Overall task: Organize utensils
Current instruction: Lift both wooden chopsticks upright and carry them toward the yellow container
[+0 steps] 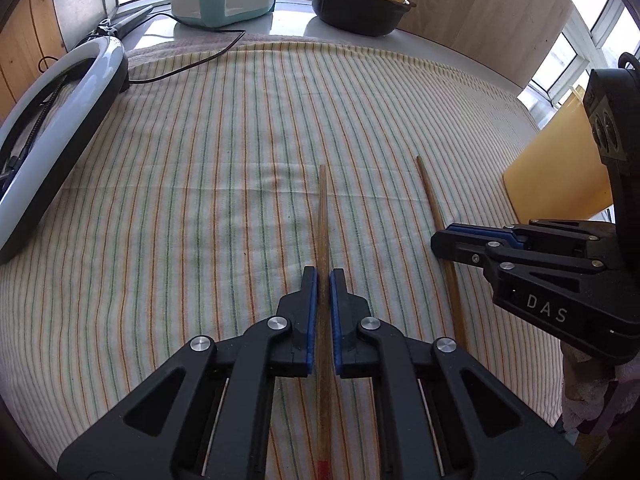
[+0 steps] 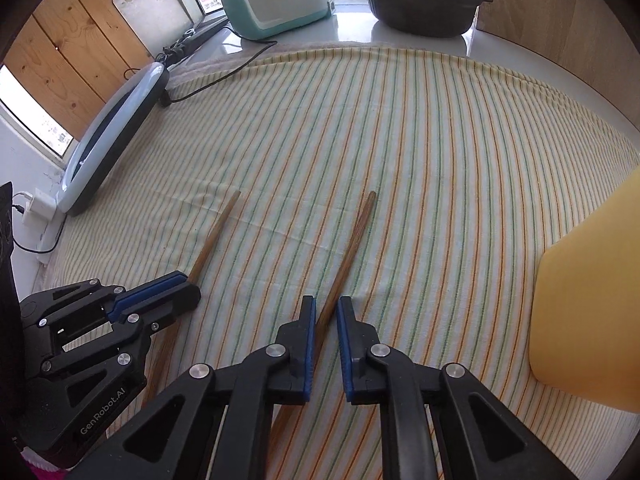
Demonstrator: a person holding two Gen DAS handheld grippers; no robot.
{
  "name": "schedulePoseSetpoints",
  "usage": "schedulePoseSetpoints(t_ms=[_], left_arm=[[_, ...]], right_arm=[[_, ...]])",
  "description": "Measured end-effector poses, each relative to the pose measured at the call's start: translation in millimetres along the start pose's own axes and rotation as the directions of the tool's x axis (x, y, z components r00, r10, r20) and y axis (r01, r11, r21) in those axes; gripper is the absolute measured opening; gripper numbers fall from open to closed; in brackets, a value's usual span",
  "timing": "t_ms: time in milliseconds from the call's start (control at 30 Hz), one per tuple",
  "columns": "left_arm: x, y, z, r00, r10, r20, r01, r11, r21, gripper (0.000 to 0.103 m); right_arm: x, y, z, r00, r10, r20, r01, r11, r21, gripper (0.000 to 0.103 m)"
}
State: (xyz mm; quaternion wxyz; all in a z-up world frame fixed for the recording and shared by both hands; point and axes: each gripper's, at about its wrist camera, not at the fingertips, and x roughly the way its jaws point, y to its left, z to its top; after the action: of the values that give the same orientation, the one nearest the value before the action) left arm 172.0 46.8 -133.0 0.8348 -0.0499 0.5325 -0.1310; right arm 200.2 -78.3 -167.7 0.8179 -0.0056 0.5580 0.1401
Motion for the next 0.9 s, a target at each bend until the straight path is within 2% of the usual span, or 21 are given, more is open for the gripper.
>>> schedulePoseSetpoints(t_ms=[200,300,567,900], left_arm=[[-16,10,-2,0.999,-0.025,0.035,0.026,0.999,-0.041,0.004],[-28,12,-1,0.997,-0.037,0.062,0.040,0.998,-0.048,0.004],[-58,9,5,0.989,-0.056,0.135,0.064,0.996,-0.059,0.004],[-82,-5,6,0.979,-0.067,0.194,0.075,0.997,-0.032,0.004]], right_arm=[[-3,-5,-4,0.998,0.071,0.002,-0.071,0.997,0.036,0.004],[-9,0,-9,0.996,0.085,0.019,-0.085,0.996,0.017,0.004],[-42,8,-19,0.987,0.127,0.101,-0.126,0.992,-0.015,0.004],[-82,22,-42,0.967,0.130,0.219,-0.109,0.988,-0.108,0.004]])
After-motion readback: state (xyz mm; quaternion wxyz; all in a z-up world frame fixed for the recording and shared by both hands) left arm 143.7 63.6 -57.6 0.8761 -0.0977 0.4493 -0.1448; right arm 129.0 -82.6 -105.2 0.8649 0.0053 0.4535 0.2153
